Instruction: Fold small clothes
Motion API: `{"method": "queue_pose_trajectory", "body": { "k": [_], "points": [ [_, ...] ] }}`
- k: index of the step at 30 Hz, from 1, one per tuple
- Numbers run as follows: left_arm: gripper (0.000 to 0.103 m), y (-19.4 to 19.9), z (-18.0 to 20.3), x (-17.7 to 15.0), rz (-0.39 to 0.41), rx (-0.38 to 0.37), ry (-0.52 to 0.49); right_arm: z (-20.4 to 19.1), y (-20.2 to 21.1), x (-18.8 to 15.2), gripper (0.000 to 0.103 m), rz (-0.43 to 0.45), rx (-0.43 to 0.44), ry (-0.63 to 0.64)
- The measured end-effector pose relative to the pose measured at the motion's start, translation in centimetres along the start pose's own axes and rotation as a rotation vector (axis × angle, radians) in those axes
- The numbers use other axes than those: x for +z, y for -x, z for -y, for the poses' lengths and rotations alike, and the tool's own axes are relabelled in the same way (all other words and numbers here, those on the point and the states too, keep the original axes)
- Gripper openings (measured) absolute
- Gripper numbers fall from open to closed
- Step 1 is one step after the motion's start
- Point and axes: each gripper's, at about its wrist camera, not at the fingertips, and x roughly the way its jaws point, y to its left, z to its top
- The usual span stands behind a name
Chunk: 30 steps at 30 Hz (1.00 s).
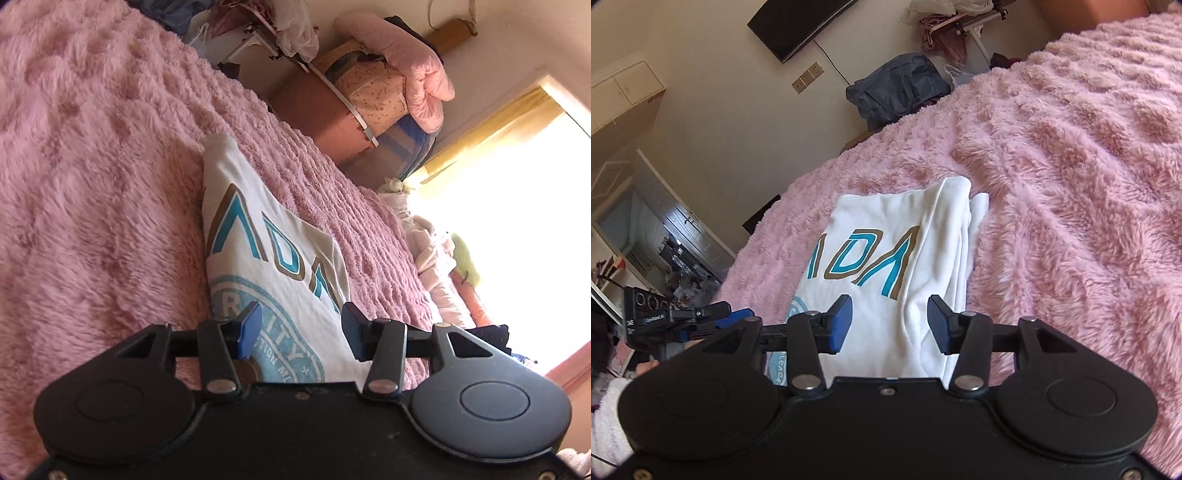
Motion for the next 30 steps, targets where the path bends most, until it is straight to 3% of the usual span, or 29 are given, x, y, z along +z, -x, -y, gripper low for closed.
{"method": "queue_pose_trajectory", "body": {
  "k": [3,8,14,25,29,30],
  "points": [
    [0.05,-0.4,-3.1,0.4,-0.009,-0.013,0.115,2.3,0.0,0.1,0.053,-0.013,0.042,-0.099],
    [0.05,-2.1,-5.6,0.3,-0.032,-0.02,0.194,4.9,-1.2,-0.5,0.054,-0.059,0.075,-0.19],
    [0.05,-5.0,-6.6,0.8,-0.076,-0.055,0.212,5.9,-3.8,-0.8,0.058,-0.111,0.099,-0.201],
    [0.05,-9.5,-7.1,3.1,-0.138,-0.114,0.24,6.4,-9.0,1.5,0.069,-0.127,0.2,-0.247],
    [0.045,-11.4,-6.5,2.9,-0.143,-0.117,0.249,5.6,-10.5,1.7,0.069,-0.13,0.196,-0.231],
    [0.044,-11.5,-6.0,2.9,-0.141,-0.112,0.228,5.3,-10.5,1.6,0.06,-0.125,0.187,-0.223]
  ]
}}
